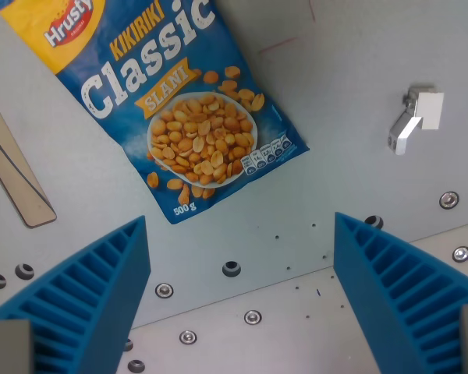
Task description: Rotate around base negative z
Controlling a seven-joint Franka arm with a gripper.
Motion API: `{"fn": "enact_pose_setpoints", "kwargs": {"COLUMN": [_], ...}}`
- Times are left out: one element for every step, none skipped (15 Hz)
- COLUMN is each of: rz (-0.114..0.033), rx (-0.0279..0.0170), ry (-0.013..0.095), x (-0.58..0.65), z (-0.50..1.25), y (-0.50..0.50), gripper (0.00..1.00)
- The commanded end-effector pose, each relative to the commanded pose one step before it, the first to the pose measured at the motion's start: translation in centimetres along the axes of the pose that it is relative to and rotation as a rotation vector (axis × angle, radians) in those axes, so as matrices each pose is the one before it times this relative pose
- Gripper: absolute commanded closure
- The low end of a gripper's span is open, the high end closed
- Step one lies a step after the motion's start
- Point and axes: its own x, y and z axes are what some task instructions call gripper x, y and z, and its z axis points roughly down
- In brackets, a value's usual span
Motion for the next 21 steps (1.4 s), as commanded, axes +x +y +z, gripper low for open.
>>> {"fn": "enact_pose_setpoints", "kwargs": {"rz": [0.0134,0.0133,0.0133,0.0133,0.0133,0.0133,0.0133,0.0133,0.0133,0.0133,0.0133,0.0133,0.0133,0.0133,0.0133,0.0133,0.0133,0.0133,0.0133,0.0133,0.0133], "rx": [0.00113,0.00007,0.00007,0.00007,0.00007,0.00007,0.00007,0.00007,0.00007,0.00007,0.00007,0.00006,0.00006,0.00006,0.00006,0.00006,0.00006,0.00006,0.00006,0.00006,0.00006], "ry": [0.0034,-0.0001,-0.0001,-0.0001,-0.0001,-0.0001,-0.0001,-0.0001,-0.0001,-0.0001,-0.0001,-0.0001,-0.0001,-0.0001,-0.0001,-0.0001,-0.0001,-0.0001,-0.0001,-0.0001,-0.0001], "x": [-0.010,0.000,0.000,0.000,0.000,0.000,0.000,0.000,0.000,0.000,0.000,0.000,0.000,0.000,0.000,0.000,0.000,0.000,0.000,0.000,0.000], "z": [-0.173,0.000,0.000,0.000,0.000,0.000,0.000,0.000,0.000,0.000,0.000,0.000,0.000,0.000,0.000,0.000,0.000,0.000,0.000,0.000,0.000], "y": [0.006,0.000,0.000,0.000,0.000,0.000,0.000,0.000,0.000,0.000,0.000,0.000,0.000,0.000,0.000,0.000,0.000,0.000,0.000,0.000,0.000], "gripper": [0.00,0.00,0.00,0.00,0.00,0.00,0.00,0.00,0.00,0.00,0.00,0.00,0.00,0.00,0.00,0.00,0.00,0.00,0.00,0.00,0.00]}}
